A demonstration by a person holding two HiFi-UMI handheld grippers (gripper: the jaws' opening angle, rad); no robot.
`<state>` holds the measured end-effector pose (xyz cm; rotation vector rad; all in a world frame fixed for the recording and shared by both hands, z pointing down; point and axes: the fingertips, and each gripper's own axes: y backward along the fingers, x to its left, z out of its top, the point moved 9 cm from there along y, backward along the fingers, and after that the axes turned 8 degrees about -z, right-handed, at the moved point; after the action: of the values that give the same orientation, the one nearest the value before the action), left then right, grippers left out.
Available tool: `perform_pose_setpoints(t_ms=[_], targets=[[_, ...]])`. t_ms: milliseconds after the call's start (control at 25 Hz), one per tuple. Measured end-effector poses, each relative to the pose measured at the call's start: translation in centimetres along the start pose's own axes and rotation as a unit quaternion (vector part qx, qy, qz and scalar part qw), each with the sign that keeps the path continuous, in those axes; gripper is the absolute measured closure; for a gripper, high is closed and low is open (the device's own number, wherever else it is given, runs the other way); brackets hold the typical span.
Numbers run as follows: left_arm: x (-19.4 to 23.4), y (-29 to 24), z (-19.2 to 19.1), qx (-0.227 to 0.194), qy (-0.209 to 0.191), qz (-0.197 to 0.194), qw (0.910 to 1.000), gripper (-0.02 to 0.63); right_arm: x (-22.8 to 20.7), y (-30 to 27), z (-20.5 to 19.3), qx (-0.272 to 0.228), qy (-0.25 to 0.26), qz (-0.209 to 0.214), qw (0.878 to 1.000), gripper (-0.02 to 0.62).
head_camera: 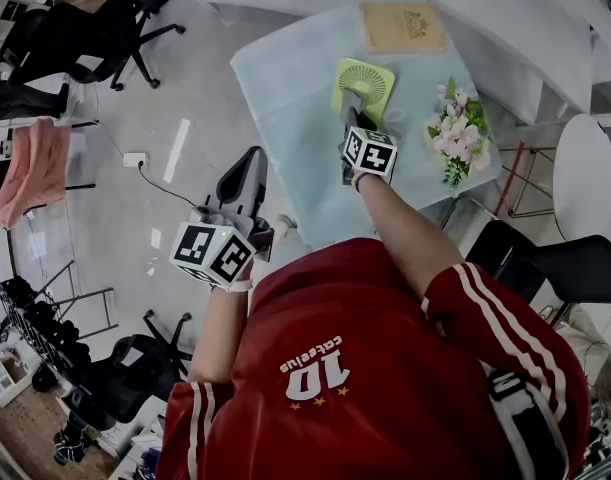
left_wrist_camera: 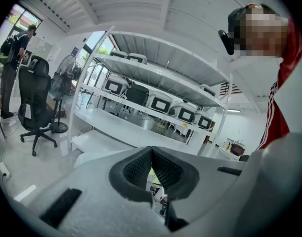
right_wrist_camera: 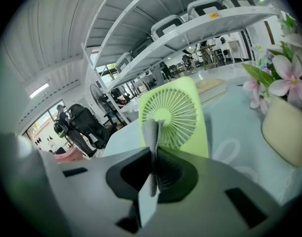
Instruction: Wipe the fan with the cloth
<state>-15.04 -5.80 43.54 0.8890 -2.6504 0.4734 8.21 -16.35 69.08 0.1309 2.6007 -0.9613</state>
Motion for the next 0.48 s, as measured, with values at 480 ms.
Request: perform_pose_setpoints(t_ms=[480], targets=[[-0.5, -1.2, -0.2, 0.004, -0.003, -0.018, 0.9998, 0.601, -1.9, 0.8, 0.2, -0.006, -0.004, -0.016, 1.000, 0.581]])
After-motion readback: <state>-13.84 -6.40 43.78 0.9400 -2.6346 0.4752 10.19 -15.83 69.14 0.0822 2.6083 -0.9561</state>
